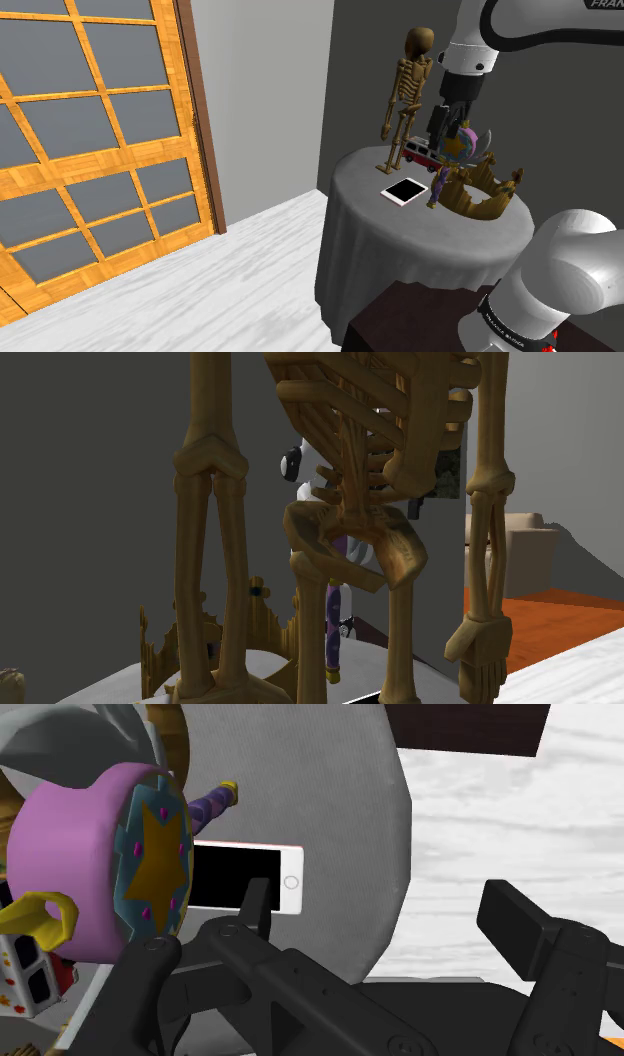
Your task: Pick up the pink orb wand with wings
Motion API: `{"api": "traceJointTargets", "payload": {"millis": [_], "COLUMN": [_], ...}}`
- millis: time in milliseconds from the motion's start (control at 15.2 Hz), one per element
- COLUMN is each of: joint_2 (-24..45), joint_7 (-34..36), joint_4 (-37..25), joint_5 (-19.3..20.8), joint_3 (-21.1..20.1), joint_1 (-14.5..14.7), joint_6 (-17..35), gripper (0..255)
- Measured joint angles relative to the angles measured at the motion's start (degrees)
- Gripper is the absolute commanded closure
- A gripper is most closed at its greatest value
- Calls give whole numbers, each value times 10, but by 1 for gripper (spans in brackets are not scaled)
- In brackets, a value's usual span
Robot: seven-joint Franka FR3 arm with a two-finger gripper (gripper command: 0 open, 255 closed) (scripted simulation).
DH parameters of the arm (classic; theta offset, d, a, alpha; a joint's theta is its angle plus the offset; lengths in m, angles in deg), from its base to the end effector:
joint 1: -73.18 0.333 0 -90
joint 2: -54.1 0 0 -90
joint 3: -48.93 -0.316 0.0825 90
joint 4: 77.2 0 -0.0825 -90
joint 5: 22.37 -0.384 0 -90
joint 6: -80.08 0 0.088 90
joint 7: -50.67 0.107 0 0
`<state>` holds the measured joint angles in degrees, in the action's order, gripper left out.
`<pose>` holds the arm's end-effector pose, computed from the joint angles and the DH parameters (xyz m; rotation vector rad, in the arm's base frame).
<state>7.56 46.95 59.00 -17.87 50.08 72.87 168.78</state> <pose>0.2968 -0.0180 0.5867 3.0775 0.0688 -0.0301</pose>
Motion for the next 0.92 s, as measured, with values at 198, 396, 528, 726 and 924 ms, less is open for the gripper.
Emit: {"api": "traceJointTargets", "payload": {"millis": [198,396,528,726,924], "joint_2": [11,46,75,124,151], "joint_7": [-18,-61,-89,-133,-165], "joint_4": [-11,-48,-81,-133,-162], "joint_5": [9,28,37,46,51], "joint_3": [15,49,69,102,126], "joint_1": [-3,-9,-10,-11,-13], "joint_6": [3,8,9,15,19], "gripper": [0,0,0,0,0]}}
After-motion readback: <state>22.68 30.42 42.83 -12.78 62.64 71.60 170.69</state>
